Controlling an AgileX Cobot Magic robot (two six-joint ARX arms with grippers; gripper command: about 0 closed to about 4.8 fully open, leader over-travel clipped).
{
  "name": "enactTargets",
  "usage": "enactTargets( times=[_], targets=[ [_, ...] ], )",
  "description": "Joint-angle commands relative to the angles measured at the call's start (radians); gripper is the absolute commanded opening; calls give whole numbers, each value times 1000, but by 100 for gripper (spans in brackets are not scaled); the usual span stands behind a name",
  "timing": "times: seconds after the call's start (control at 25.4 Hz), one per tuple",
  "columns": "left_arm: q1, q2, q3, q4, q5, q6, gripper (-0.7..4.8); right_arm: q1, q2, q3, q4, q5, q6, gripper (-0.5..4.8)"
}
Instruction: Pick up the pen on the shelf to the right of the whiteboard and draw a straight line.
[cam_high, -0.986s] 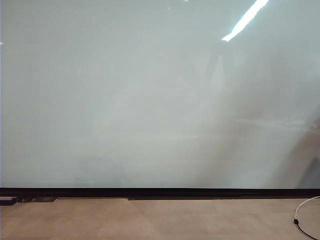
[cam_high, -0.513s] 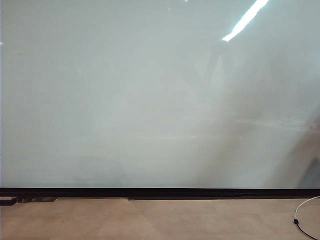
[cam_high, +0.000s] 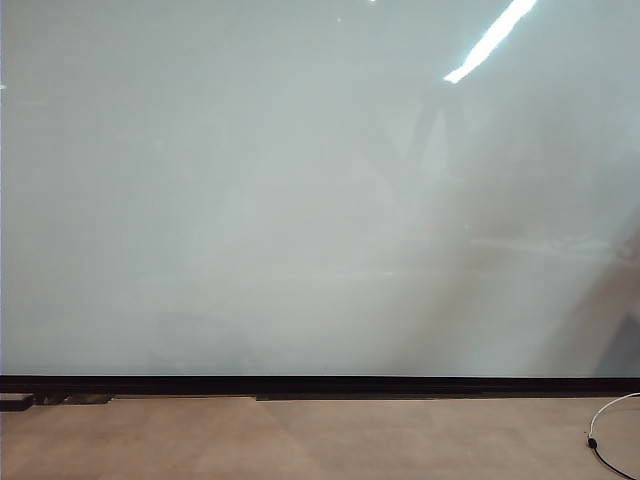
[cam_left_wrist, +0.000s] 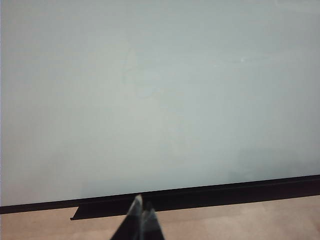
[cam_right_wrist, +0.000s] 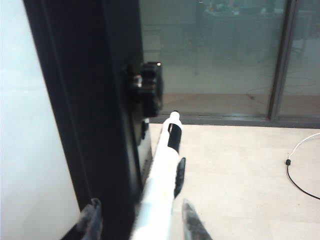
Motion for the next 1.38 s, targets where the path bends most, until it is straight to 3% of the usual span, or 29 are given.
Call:
enactTargets(
  times=[0.04, 1.14, 1.26, 1.38],
  targets=[
    [0, 0, 3, 6, 2, 2, -5, -1, -5, 3, 17, -1, 4, 196],
    [0, 0, 3, 6, 2, 2, -5, -4, -7, 17, 18, 2, 3, 195],
    [0, 0, 3, 6, 2, 2, -5, -4, -7, 17, 18, 2, 3, 138],
    [0, 0, 3, 6, 2, 2, -5, -4, -7, 17, 18, 1, 3, 122]
  ],
)
